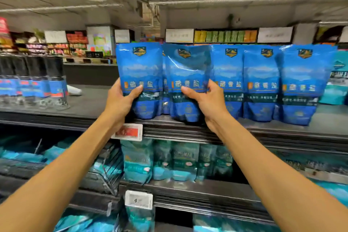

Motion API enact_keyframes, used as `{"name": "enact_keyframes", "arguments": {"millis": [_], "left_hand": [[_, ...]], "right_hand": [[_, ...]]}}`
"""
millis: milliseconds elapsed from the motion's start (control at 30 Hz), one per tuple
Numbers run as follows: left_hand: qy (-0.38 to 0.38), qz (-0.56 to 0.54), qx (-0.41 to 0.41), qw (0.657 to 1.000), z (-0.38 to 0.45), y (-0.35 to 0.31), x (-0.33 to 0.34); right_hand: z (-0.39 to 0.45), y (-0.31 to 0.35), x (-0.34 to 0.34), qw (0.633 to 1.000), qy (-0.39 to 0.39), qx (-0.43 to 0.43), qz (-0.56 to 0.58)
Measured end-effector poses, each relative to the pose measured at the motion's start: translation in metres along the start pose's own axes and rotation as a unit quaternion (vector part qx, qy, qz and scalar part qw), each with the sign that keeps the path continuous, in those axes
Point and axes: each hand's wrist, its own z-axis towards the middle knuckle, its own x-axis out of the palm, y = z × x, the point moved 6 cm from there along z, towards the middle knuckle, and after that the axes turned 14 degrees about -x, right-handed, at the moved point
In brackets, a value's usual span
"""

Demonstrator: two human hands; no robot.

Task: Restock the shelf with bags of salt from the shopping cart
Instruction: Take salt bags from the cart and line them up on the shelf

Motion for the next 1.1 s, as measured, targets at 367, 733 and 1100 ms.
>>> {"name": "enact_keyframes", "arguments": {"millis": [367,733,1100], "left_hand": [[0.048,0.269,-0.012,0.962,0.008,0.003,-0.016],[0.009,0.312,-0.021,0.950,0.000,0.002,-0.017],[-0.064,0.322,0.019,0.944,-0.016,0.003,-0.015]], "right_hand": [[-0.028,0.022,-0.006,0.890,0.104,-0.086,-0.434],[-0.020,0.010,0.016,0.901,0.104,-0.062,-0.416],[-0.029,0.007,0.004,0.906,0.097,-0.060,-0.408]]}}
